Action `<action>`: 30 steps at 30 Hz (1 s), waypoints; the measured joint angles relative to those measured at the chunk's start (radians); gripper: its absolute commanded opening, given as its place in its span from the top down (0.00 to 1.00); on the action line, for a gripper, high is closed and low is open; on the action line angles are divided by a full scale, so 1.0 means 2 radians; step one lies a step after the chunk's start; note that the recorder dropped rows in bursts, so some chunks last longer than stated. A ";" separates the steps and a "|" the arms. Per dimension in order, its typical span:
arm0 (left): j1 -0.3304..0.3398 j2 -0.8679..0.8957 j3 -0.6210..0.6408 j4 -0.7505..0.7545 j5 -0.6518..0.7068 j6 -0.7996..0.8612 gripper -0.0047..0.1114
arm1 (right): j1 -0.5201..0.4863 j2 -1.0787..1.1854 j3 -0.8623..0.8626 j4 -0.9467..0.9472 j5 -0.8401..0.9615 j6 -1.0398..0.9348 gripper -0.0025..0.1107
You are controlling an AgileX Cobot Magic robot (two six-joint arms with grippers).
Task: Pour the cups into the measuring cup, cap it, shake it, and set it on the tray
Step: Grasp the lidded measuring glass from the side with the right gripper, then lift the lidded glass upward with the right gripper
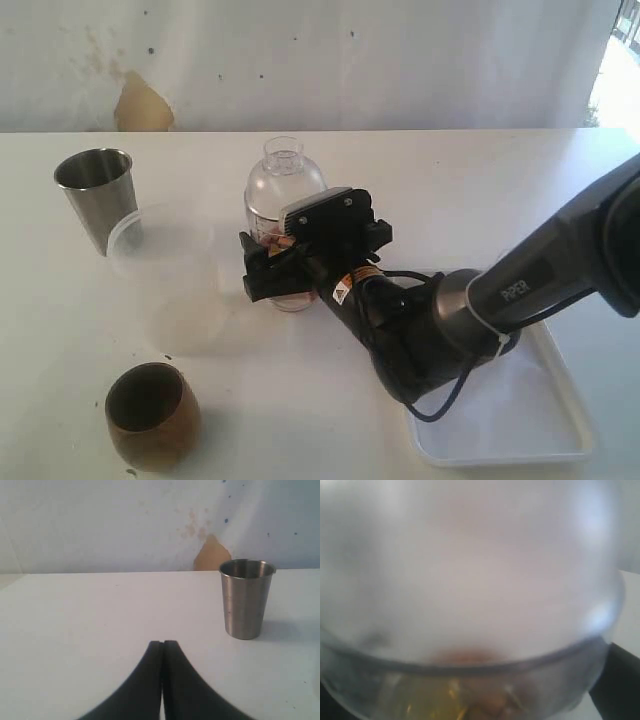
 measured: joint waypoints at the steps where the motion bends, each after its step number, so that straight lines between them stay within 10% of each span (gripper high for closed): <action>1: 0.000 0.000 0.000 0.000 0.000 0.000 0.96 | 0.000 0.000 0.000 0.000 0.000 0.000 0.05; 6: 0.000 0.000 0.000 0.000 0.000 0.000 0.96 | 0.000 0.000 0.000 0.000 0.000 0.000 0.19; 13: 0.000 0.000 0.000 0.000 0.000 0.000 0.96 | 0.000 0.000 0.000 0.001 -0.002 -0.015 0.95; 30: 0.000 0.000 0.000 0.000 0.000 0.000 0.96 | 0.000 -0.050 0.001 0.000 0.096 -0.018 0.98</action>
